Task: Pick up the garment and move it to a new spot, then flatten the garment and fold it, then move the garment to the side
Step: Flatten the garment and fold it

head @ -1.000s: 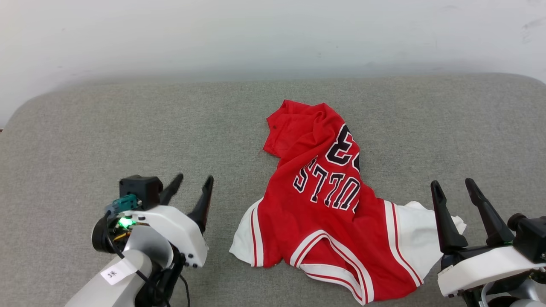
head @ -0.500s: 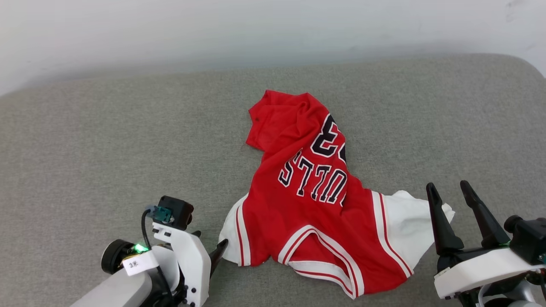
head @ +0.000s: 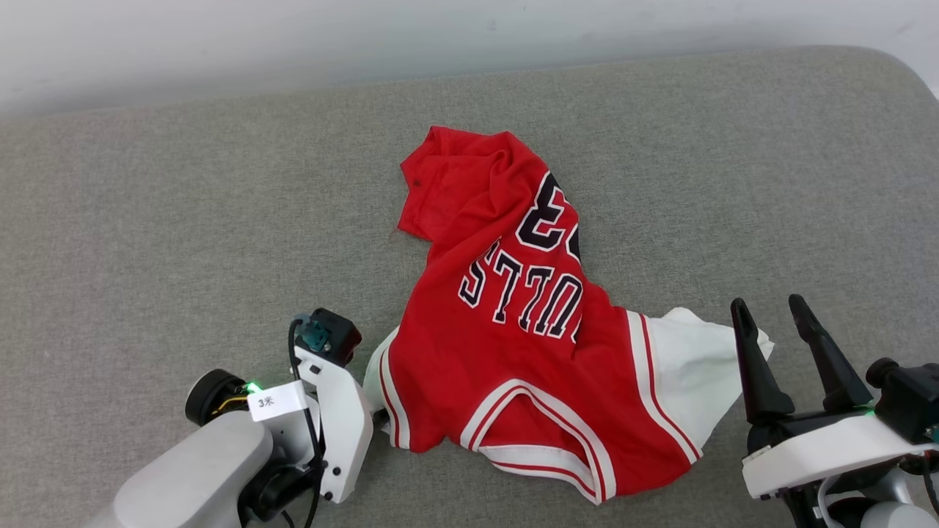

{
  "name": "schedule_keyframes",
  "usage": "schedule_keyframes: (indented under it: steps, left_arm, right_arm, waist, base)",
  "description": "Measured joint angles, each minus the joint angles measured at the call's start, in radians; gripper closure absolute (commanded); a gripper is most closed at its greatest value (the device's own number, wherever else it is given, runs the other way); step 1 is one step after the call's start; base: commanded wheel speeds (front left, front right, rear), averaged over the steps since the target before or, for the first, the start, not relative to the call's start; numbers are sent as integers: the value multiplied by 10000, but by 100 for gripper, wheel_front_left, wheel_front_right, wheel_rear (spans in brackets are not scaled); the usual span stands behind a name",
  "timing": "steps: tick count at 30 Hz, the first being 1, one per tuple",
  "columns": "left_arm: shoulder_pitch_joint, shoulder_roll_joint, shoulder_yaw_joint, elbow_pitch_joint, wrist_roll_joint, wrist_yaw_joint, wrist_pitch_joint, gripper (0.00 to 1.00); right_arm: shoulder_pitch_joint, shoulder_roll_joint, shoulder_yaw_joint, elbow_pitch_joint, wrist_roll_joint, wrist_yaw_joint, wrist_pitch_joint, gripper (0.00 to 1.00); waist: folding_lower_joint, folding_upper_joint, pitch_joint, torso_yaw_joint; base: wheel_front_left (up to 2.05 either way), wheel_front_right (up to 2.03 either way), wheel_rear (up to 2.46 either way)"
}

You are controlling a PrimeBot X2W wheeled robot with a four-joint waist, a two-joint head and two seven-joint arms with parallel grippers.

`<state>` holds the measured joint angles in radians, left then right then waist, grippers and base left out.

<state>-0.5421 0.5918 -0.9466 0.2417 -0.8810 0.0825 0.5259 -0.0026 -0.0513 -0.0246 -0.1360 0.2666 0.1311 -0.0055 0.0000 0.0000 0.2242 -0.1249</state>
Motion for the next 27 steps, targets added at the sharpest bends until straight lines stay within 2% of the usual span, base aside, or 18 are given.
schedule_keyframes:
  steps: [1, 2, 5, 8, 9, 15, 21, 27]
  left_arm:
    - [-93, -21, -100, 44, 44, -100, 105, 80]
    - [-165, -31, -157, 82, 86, -194, 174, 100]
    - [-183, -138, -297, 100, 213, -313, 86, 100]
    - [18, -190, -232, -2, 324, -178, -439, 100]
    - [342, -111, 46, -301, 336, 236, -1114, 100]
    - [1197, 516, 767, -1239, 314, 1246, -2176, 100]
    - [2111, 1239, 1365, -2351, 182, 2201, -2784, 100]
    - [2625, 1574, 1657, -3402, 167, 2863, -3116, 100]
  right_arm:
    - [-21, 0, 2, 23, 0, 0, -13, 0]
    - [-43, 0, 0, 48, 10, 0, -27, 0]
    - [-95, 2, -40, 117, 17, 0, -46, 0]
    - [-88, 2, -142, 234, 42, 2, -75, 0]
    - [-69, 0, -316, 328, 40, 0, -63, 0]
    - [61, 2, -575, 466, 40, 2, 33, 0]
    - [322, 6, -924, 773, 313, 0, 412, 0]
    - [646, -121, -2044, 1718, 596, 0, 2717, 0]
  waist:
    - [0, 0, 7, -13]
    - [0, 0, 6, -15]
    - [0, 0, -59, 4]
    - [1, 0, -189, 78]
    - [1, 0, -369, 177]
    - [1, 0, -806, 450]
    - [1, 0, -1293, 675]
    - [0, 0, -1543, 852]
  base:
    - [0, 0, 0]
    - [0, 0, 0]
    - [0, 0, 0]
    - [0, 0, 0]
    - [0, 0, 0]
    - [0, 0, 0]
    - [0, 0, 0]
    - [0, 0, 0]
